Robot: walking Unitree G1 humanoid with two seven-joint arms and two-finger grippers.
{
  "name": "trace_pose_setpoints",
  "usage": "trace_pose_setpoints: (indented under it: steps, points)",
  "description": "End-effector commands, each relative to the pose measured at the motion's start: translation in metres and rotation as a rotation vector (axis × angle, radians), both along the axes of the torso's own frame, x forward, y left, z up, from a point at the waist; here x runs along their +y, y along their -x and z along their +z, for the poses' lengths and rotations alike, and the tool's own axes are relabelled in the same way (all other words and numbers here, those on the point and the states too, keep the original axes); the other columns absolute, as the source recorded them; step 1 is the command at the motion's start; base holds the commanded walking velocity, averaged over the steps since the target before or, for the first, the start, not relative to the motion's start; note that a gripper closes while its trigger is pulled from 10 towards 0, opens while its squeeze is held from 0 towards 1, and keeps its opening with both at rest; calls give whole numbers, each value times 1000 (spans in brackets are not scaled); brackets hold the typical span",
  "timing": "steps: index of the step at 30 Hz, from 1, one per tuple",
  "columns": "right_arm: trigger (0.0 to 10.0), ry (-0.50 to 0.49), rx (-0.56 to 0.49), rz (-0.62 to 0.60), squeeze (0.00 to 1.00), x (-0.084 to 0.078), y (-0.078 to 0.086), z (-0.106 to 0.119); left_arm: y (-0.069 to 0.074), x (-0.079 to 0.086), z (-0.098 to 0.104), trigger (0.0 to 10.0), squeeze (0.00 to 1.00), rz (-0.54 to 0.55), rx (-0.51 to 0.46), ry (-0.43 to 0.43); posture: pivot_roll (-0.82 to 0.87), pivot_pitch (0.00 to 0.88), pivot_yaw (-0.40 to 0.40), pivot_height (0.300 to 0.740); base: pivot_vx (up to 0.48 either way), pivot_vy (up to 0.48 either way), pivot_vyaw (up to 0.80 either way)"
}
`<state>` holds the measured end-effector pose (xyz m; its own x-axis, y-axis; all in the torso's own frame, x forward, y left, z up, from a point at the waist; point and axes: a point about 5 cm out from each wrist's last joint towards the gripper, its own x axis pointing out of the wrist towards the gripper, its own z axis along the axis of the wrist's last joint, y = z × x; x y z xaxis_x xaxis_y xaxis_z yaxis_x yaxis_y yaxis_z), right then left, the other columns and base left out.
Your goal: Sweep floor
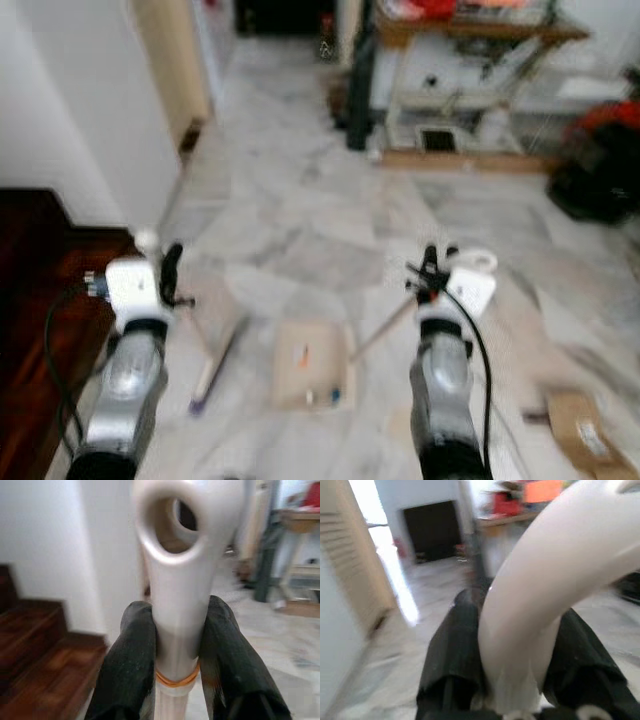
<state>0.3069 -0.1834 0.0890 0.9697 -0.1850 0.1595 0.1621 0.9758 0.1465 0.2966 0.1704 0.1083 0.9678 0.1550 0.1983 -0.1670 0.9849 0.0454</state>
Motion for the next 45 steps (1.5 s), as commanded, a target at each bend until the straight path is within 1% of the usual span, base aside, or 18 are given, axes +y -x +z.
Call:
trace_pose_setpoints:
  steps: [1,11,18,19,20,21,26,35,45]
  points:
    - [10000,-15,-63,-18,0,-5,-2,13,-3,-8,13,10000,0,-30,-56,-18,42,0,-27,740,0,0,800]
    - [10000,-17,-62,-10,0,-4,-3,15,-4,-9,15,10000,0,-28,-58,-23,51,0,-33,740,0,0,800]
    - [10000,2,-61,-5,0,-5,-3,17,1,4,15,10000,0,-20,-57,-109,60,0,-35,740,0,0,800]
    - [10000,6,-61,-5,0,-6,-3,17,3,8,14,10000,0,-20,-51,-136,59,0,-33,740,0,0,800]
    - [10000,6,-61,-5,0,-6,-3,17,3,8,14,10000,0,-20,-51,-136,59,0,-33,740,0,0,800]
    - [10000,6,-59,-7,0,-6,-2,17,5,12,13,10000,0,-11,-45,-144,60,0,-34,740,0,0,800]
    - [10000,15,-53,2,0,-6,-2,16,6,21,12,10000,0,19,-40,-155,61,0,-39,740,0,0,800]
    - [10000,22,-45,10,0,-6,-2,14,6,22,11,10000,0,22,-35,-160,62,0,-37,740,0,0,800]
    - [10000,16,-43,13,0,-5,-1,14,6,18,10,10000,0,12,-30,-155,62,0,-33,740,0,0,800]
